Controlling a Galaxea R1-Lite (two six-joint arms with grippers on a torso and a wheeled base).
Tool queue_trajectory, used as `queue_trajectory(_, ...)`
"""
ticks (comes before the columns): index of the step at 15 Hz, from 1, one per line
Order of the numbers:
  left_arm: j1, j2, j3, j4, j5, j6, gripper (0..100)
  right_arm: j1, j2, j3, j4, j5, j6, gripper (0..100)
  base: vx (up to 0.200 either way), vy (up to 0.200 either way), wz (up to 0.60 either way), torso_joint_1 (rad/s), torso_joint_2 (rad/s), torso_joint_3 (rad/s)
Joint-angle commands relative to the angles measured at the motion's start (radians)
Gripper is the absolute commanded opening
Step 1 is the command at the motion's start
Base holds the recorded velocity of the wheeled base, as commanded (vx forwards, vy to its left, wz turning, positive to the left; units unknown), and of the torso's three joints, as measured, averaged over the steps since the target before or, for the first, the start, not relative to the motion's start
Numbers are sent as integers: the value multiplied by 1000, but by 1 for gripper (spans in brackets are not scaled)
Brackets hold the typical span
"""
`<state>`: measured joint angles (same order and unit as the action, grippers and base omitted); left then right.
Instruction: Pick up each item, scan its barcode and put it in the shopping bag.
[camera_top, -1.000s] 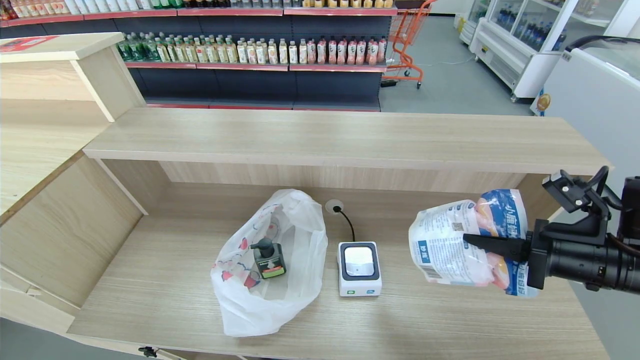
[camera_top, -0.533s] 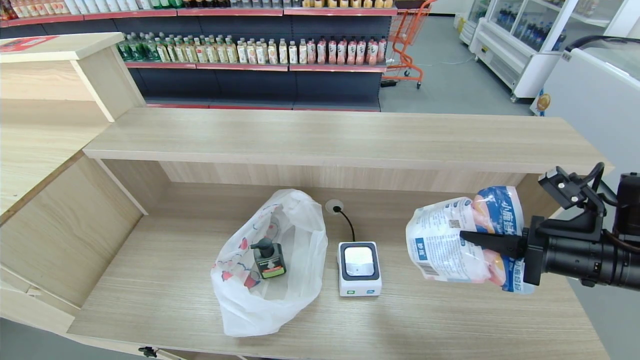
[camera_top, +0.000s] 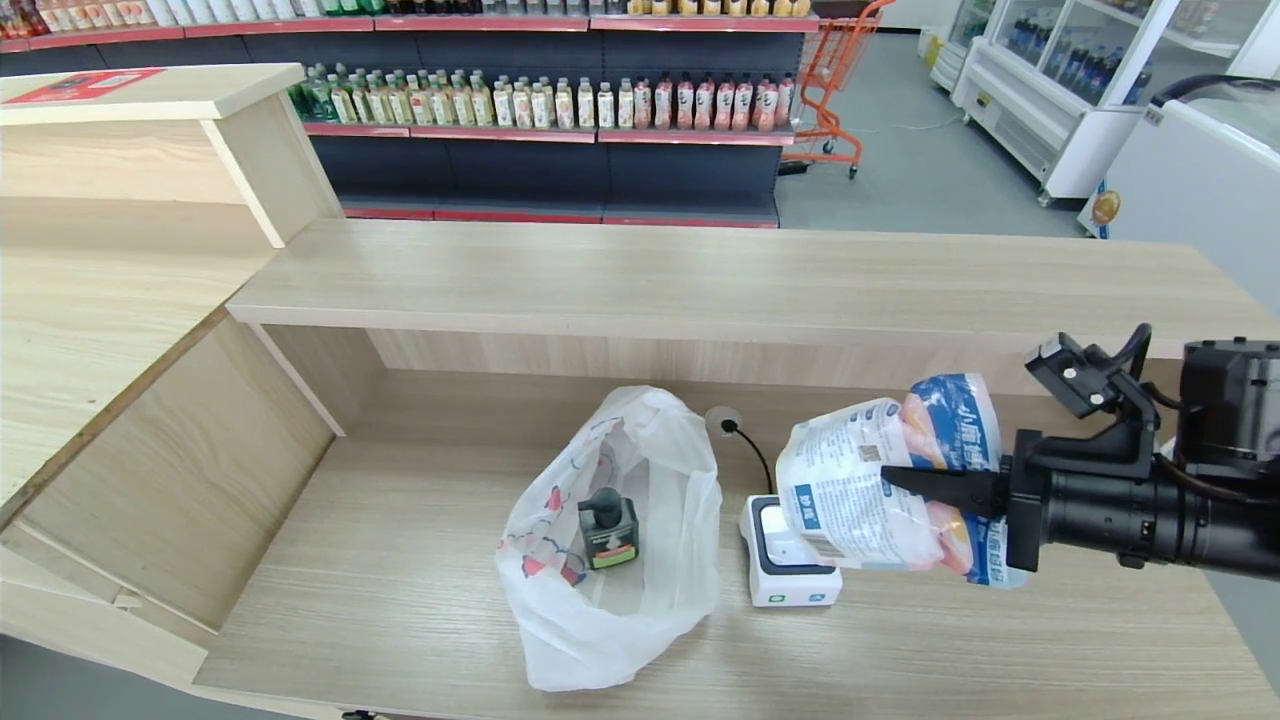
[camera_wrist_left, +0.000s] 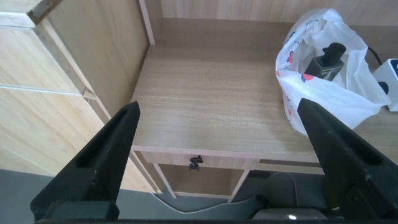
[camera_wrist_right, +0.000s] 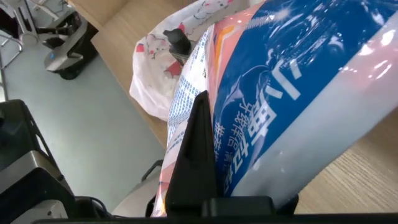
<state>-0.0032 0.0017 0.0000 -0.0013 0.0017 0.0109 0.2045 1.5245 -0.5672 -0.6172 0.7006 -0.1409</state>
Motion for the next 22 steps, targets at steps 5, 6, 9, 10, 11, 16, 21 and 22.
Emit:
queue_trajectory(5, 0, 0, 0, 0, 0, 0, 100, 70, 278, -111, -19, -89, -105, 0, 0, 0, 0, 0, 0, 0)
queue_trajectory(6, 0, 0, 0, 0, 0, 0, 100, 79, 306, -132, -19, -90, -111, 0, 0, 0, 0, 0, 0, 0)
queue_trajectory(9, 0, 0, 0, 0, 0, 0, 100, 78, 439, -189, -85, -90, -226, 0, 0, 0, 0, 0, 0, 0)
queue_trajectory(10, 0, 0, 0, 0, 0, 0, 100, 78, 462, -203, -98, -90, -223, 0, 0, 0, 0, 0, 0, 0)
queue_trajectory(11, 0, 0, 0, 0, 0, 0, 100, 82, 471, -217, -98, -90, -223, 0, 0, 0, 0, 0, 0, 0)
queue_trajectory(16, 2, 0, 0, 0, 0, 0, 100, 156, 622, -365, -128, -92, -227, 0, 0, 0, 0, 0, 0, 0)
queue_trajectory(21, 0, 0, 0, 0, 0, 0, 100, 202, 703, -487, -134, -92, -230, 0, 0, 0, 0, 0, 0, 0)
queue_trajectory(22, 0, 0, 0, 0, 0, 0, 100, 202, 720, -505, -134, -92, -230, 0, 0, 0, 0, 0, 0, 0)
